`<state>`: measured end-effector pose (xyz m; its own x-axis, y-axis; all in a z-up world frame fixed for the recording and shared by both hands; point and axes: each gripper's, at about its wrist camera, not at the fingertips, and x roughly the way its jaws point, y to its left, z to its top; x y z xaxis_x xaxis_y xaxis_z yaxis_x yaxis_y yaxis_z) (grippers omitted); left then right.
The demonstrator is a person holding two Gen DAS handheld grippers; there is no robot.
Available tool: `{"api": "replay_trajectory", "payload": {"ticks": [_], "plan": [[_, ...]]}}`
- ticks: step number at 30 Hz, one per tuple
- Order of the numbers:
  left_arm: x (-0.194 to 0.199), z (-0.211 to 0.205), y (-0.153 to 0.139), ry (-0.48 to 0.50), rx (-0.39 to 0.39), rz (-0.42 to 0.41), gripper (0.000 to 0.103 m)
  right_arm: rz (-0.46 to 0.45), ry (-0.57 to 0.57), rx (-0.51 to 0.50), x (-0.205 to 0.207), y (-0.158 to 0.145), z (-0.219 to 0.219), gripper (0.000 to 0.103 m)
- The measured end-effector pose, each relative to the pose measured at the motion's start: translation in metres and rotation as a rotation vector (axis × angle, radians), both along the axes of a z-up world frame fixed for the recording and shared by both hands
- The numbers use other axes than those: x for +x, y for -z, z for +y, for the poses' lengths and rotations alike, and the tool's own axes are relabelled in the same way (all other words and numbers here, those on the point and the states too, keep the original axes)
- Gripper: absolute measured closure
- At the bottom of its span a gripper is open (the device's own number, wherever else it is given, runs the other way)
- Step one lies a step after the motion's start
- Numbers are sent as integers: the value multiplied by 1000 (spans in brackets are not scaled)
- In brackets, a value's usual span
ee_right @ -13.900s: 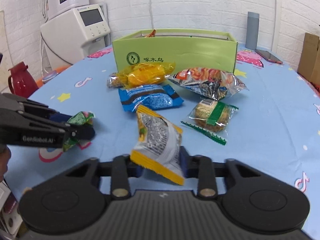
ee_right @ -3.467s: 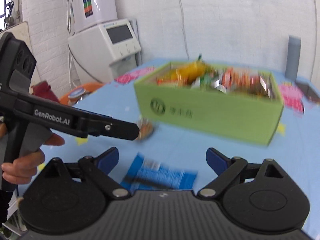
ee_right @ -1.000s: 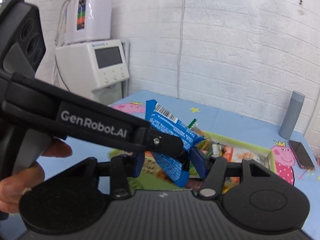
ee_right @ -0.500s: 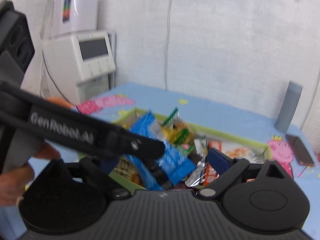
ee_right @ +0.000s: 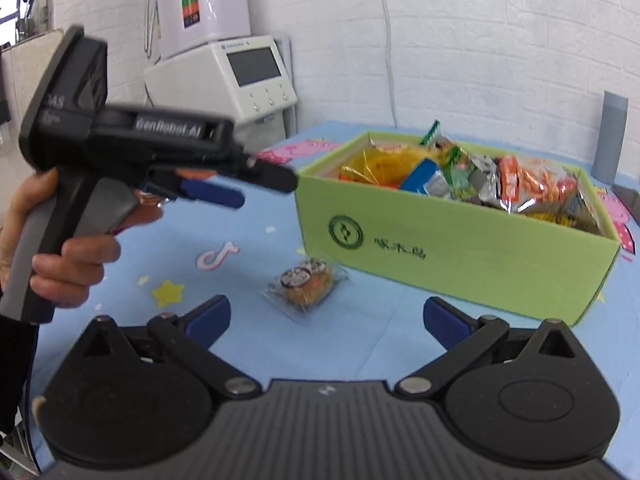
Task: Organize snacks
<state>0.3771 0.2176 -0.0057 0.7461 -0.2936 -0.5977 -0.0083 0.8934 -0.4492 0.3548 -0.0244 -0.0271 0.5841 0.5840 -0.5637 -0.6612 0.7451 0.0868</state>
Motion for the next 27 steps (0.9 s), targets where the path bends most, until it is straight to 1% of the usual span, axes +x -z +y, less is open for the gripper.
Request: {"api": "replay_trajectory", "payload": {"ticks": [2, 5, 7, 11, 12, 14, 15, 16, 17, 19, 20, 21, 23, 27], "plan": [[2, 5, 14, -13, -12, 32, 27, 30, 12, 3, 4, 2, 0, 1], [10, 10, 25, -25, -17, 67, 28, 56, -14, -2, 9, 9, 7, 1], [17, 9, 28, -7, -11, 85, 30, 61, -37, -26, 13, 15, 20, 1], [25, 1, 29, 37, 25, 96, 33, 63, -108, -64, 23, 24, 51, 1], [27, -2, 29, 53, 29, 98, 36, 63, -121, -72, 25, 27, 58, 1], [32, -7, 30, 94, 30, 103, 39, 89, -148, -74, 34, 33, 69, 1], [34, -11, 31, 122, 40, 106, 43, 105, -158, -71, 37, 36, 73, 1], [36, -13, 32, 140, 62, 114, 54, 118, -171, -66, 39, 39, 75, 1], [37, -13, 34, 150, 59, 124, 58, 127, -174, -64, 40, 40, 75, 1], [36, -15, 40, 232, 9, 153, 76, 154, -191, -44, 39, 43, 72, 1], [31, -18, 41, 244, 10, 151, 77, 177, -211, -22, 36, 43, 69, 1], [26, -23, 41, 251, 28, 145, 78, 193, -222, -11, 32, 43, 67, 1], [14, -34, 39, 271, 74, 131, 78, 191, -230, -22, 16, 42, 63, 1], [-13, -52, 37, 332, 135, 116, 76, 186, -271, -35, -26, 39, 54, 1]]}}
